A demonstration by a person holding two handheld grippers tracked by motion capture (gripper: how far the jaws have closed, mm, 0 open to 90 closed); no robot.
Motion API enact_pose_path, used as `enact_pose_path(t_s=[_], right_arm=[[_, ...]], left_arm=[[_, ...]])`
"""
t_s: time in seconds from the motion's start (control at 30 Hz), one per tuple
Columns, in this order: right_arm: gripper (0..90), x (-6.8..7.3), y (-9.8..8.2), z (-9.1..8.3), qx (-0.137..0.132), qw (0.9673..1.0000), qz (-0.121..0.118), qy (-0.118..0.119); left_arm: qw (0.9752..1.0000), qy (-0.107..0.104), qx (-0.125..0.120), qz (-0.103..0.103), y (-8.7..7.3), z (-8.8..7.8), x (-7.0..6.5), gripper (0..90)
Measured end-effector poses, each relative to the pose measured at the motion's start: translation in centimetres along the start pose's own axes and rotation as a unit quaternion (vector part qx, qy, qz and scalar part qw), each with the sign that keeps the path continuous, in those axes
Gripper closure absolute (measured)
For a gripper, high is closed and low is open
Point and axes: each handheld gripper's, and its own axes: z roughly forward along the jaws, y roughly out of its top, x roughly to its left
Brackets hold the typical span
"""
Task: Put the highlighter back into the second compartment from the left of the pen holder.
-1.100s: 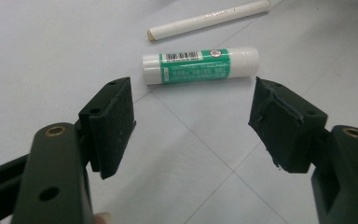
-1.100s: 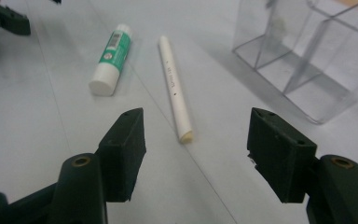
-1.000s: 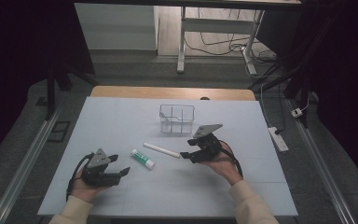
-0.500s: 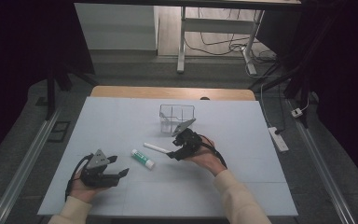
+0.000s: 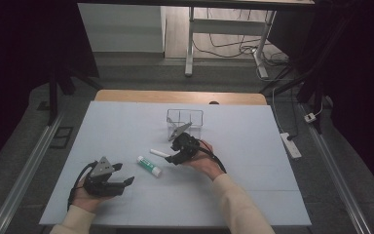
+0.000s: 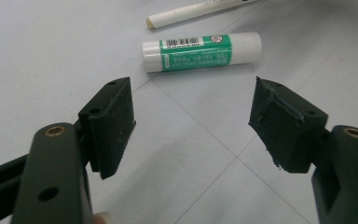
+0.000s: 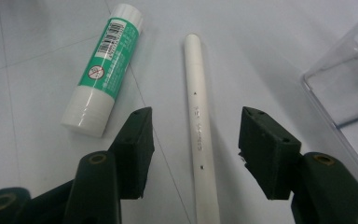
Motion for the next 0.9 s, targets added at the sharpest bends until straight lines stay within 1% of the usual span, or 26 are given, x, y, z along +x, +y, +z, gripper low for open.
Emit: enact_pose_path(t_s=[0.17, 0.23, 0.27, 0.4, 0.53, 0.63, 0.67, 0.7, 0.8, 0.9], right_arm=[[50.4, -0.1, 0.6, 1.0, 0.014, 0.9998, -0.005, 0.009], [53.1, -0.1, 0.8, 1.3, 0.019, 0.9998, 0.001, 0.012], [54.6, -0.2, 0.9, 1.5, 0.02, 0.9997, 0.0, 0.013], [59.1, -0.3, 0.9, 2.0, 0.03, 0.9995, -0.003, 0.011], [63.4, -0.6, 0.9, 2.2, 0.042, 0.999, -0.003, 0.017], [67.0, -0.4, 0.9, 2.4, 0.053, 0.9983, -0.014, 0.018], [67.9, -0.4, 0.9, 2.6, 0.058, 0.998, -0.02, 0.015], [69.4, -0.3, 0.9, 2.6, 0.059, 0.998, -0.022, 0.012], [77.0, -0.3, 0.9, 2.6, 0.059, 0.9979, -0.025, 0.012], [77.6, -0.4, 0.8, 2.5, 0.059, 0.9978, -0.024, 0.015]], left_arm=[[1.0, 0.0, -0.001, 0.0, 0.0, -0.1, 0.0, 30.3], [1.0, 0.001, -0.001, 0.001, -0.1, -0.1, 0.1, 30.3], [1.0, 0.001, -0.001, 0.001, -0.1, -0.2, 0.1, 30.2], [1.0, 0.001, -0.001, 0.0, -0.1, -0.2, 0.2, 30.2], [1.0, 0.002, -0.001, 0.0, -0.1, -0.2, 0.2, 30.3], [1.0, 0.002, 0.0, 0.001, -0.1, -0.2, 0.2, 30.2], [1.0, 0.002, -0.001, 0.001, -0.1, -0.2, 0.2, 30.2], [1.0, 0.002, 0.0, 0.001, -0.1, -0.2, 0.2, 30.3], [1.0, 0.002, 0.001, 0.001, -0.1, -0.2, 0.2, 30.2], [1.0, 0.002, 0.001, 0.001, -0.2, -0.2, 0.2, 30.2]])
